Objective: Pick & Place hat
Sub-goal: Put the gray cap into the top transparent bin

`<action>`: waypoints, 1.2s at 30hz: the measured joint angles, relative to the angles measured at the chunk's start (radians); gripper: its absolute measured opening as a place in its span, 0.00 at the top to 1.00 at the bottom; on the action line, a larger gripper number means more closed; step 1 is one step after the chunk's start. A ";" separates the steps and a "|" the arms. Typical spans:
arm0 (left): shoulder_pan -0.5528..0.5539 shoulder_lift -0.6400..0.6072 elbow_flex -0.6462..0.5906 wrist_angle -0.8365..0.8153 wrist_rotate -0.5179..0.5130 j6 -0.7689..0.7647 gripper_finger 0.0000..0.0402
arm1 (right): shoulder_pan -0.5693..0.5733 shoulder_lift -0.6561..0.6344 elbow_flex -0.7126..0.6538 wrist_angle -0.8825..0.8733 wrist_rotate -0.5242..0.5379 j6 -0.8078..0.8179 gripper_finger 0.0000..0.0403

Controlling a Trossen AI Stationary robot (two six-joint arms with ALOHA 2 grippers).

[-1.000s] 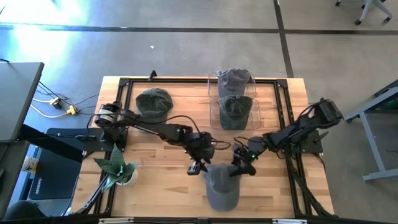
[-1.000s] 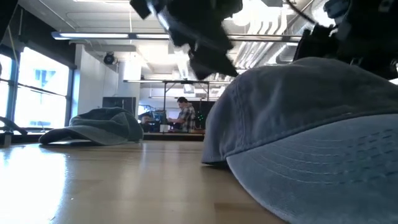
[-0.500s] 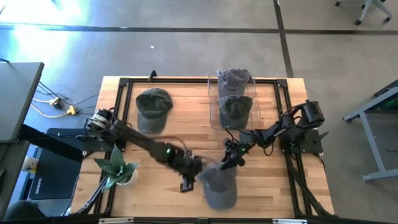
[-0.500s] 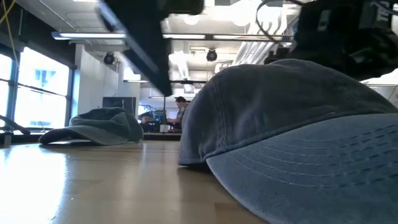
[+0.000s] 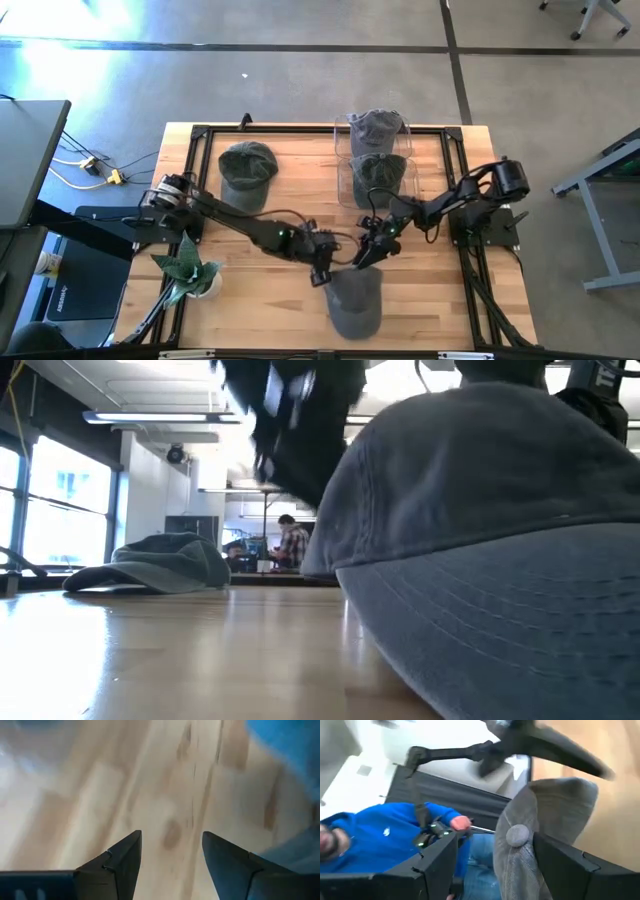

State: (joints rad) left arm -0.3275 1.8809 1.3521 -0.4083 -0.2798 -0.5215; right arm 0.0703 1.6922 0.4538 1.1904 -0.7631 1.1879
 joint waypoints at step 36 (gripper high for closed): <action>-0.046 -0.054 0.093 0.120 0.322 0.027 0.49 | 0.064 -0.065 0.082 -0.259 -0.113 -0.223 0.92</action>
State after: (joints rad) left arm -0.3737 1.8267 1.4454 -0.2885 0.0417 -0.4949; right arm 0.1341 1.6272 0.5358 0.9314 -0.8765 0.9649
